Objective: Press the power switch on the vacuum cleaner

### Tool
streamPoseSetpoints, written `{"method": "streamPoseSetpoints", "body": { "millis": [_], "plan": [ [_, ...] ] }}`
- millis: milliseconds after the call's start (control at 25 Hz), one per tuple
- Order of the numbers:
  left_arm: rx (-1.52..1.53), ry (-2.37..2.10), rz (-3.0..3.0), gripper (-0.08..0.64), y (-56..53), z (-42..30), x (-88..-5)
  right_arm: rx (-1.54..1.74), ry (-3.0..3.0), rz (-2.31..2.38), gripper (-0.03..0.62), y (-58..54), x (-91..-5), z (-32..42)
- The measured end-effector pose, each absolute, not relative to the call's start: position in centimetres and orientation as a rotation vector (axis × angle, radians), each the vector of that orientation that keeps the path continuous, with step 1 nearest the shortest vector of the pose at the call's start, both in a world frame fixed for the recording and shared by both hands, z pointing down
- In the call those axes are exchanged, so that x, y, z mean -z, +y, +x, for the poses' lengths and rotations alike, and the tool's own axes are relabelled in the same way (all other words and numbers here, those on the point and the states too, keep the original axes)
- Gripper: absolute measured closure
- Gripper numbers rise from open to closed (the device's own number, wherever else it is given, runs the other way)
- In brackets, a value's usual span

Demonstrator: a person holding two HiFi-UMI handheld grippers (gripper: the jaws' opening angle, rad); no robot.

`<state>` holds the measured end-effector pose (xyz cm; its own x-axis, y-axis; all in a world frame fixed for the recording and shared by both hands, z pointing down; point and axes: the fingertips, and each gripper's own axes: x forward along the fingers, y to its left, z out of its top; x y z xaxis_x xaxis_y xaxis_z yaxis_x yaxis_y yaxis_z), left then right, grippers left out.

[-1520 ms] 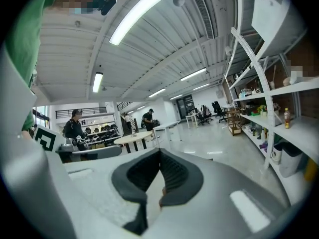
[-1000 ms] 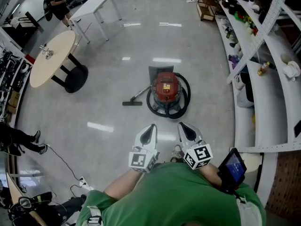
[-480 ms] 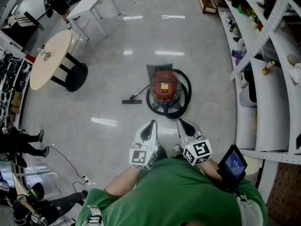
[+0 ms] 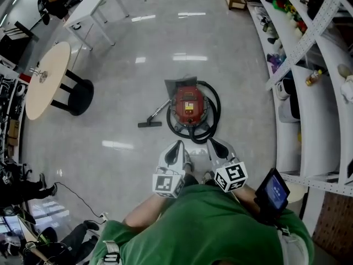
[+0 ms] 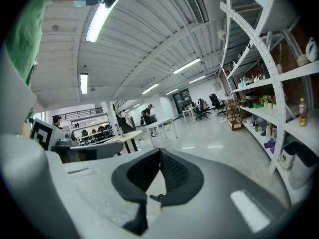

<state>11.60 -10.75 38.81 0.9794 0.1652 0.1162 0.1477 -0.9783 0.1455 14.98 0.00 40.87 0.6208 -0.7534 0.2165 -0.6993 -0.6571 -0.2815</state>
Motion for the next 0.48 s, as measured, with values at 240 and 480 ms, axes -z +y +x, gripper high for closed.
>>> {"method": "streamPoseSetpoints", "body": {
  "millis": [240,480],
  "plan": [
    [-0.219,0.282,2.961,0.554,-14.8,16.0,-40.6,0.541,1.165,-2.710,0.591,-3.5,-42.1,18.9],
    [-0.224,0.313,2.934,0.554,-18.9,19.9,-40.8,0.596,1.115,-2.755,0.591,-7.1,-43.0,22.4]
  ]
}}
